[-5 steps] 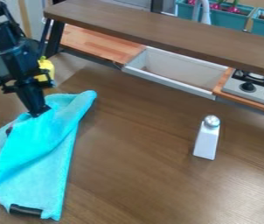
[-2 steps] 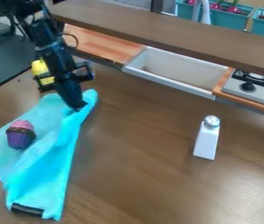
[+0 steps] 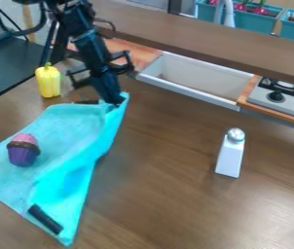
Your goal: Unfold the cloth from bottom left to top right
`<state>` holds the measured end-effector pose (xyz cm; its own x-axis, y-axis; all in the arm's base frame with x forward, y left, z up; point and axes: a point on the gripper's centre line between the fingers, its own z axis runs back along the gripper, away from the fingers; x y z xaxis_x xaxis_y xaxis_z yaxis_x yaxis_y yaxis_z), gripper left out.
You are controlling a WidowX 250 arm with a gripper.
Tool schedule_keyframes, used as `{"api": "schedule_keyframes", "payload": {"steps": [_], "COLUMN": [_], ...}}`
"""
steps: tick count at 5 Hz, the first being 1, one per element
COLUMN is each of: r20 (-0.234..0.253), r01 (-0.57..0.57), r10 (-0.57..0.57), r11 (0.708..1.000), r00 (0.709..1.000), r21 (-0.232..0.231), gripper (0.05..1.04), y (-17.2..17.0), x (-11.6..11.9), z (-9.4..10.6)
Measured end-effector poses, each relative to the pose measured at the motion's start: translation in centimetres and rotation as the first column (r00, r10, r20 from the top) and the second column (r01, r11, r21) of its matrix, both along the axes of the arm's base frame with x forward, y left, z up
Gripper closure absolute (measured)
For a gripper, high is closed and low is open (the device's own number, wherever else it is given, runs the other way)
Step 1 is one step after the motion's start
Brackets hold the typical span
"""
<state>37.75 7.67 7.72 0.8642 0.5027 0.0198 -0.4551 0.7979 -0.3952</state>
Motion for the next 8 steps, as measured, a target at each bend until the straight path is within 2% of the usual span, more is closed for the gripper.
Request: {"api": "schedule_keyframes", "payload": {"steps": [1,3,5,6,7,8], "r20": [0.009,0.037,0.045,0.052,0.102,0.152], "r01": [-0.006,-0.002,-0.033,0.013,0.169,0.315], "r10": [0.006,0.000,0.031,-0.018,-0.191,-0.350], "r11": [1.000,0.999,0.999,0.995,0.967,0.925], "r00": [1.000,0.999,0.999,0.998,0.976,0.924], "r21": [0.006,0.047,0.043,0.095,0.192,0.212], "gripper": [1.035,1.035,1.017,0.890,0.614,0.316], "y": [-1.6,-4.6,-5.8,-5.8,-7.1,-7.6], "x": [1.1,3.0,4.3,5.1,5.5,5.7], "z": [-0.9,-3.3,-3.7,-4.3,-4.6,-4.3]}}
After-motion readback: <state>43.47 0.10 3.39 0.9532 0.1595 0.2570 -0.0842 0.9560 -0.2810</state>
